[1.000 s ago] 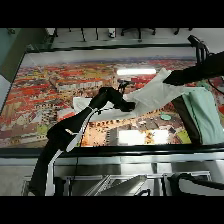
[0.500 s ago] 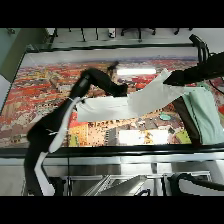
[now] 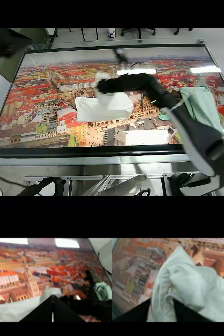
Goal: Fold the shirts.
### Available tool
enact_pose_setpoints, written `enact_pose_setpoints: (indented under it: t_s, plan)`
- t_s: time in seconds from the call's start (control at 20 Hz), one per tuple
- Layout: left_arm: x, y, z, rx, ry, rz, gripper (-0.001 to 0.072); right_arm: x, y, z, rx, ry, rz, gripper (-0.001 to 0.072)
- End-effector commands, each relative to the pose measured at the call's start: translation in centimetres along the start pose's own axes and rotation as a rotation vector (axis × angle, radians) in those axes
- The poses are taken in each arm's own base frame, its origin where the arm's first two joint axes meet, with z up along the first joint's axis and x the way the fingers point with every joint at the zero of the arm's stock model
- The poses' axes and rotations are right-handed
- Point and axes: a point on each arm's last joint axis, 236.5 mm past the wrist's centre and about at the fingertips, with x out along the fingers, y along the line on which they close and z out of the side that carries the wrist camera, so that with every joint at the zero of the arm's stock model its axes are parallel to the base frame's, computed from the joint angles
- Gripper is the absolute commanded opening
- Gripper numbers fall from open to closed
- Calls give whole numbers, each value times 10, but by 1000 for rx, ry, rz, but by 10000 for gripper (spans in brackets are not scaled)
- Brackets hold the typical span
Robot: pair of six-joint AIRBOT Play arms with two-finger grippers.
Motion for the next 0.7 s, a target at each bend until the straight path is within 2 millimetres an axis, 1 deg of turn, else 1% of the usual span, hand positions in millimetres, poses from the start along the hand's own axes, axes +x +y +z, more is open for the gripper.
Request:
enact_pose_setpoints:
  t_s: [0.0, 0.05, 0.1, 0.15, 0.2, 0.25, 0.35, 0.4, 0.45, 0.5, 0.55, 0.6, 0.65]
  plan:
    - [-73, -17, 11, 98, -135, 87, 12, 109, 49, -41, -10, -247, 6, 662]
    - [-79, -20, 9, 107, -149, 91, 12, 123, 44, -61, -12, -212, -3, 651]
    - [-83, -22, 6, 123, -158, 96, 12, 128, 36, -75, -7, -151, -10, 647]
    - [-85, -22, 2, 132, -164, 102, 12, 123, 25, -77, -6, -92, -18, 647]
    - [-84, -21, -3, 120, -171, 102, 12, 111, 12, -70, -3, -53, -29, 647]
    - [-81, -17, -7, 103, -177, 103, 12, 92, -4, -55, -10, -24, -46, 647]
    - [-75, -8, -11, 71, -190, 108, 12, 40, -44, -21, -42, 15, -115, 647]
    - [-73, -4, -13, 58, -197, 112, 12, 8, -70, -7, -7, 41, -162, 648]
    - [-71, -2, -15, 48, -204, 114, 12, -23, -99, 2, 52, 69, -213, 648]
    - [-70, 0, -16, 41, -208, 115, 12, -56, -132, 6, 136, 97, -269, 648]
    - [-70, 1, -17, 39, -207, 116, 12, -81, -160, 3, 216, 132, -298, 647]
    - [-70, 1, -18, 39, -203, 115, 12, -100, -185, -7, 314, 178, -305, 646]
    - [-70, 1, -18, 39, -203, 115, 13, -110, -203, -20, 405, 229, -289, 646]
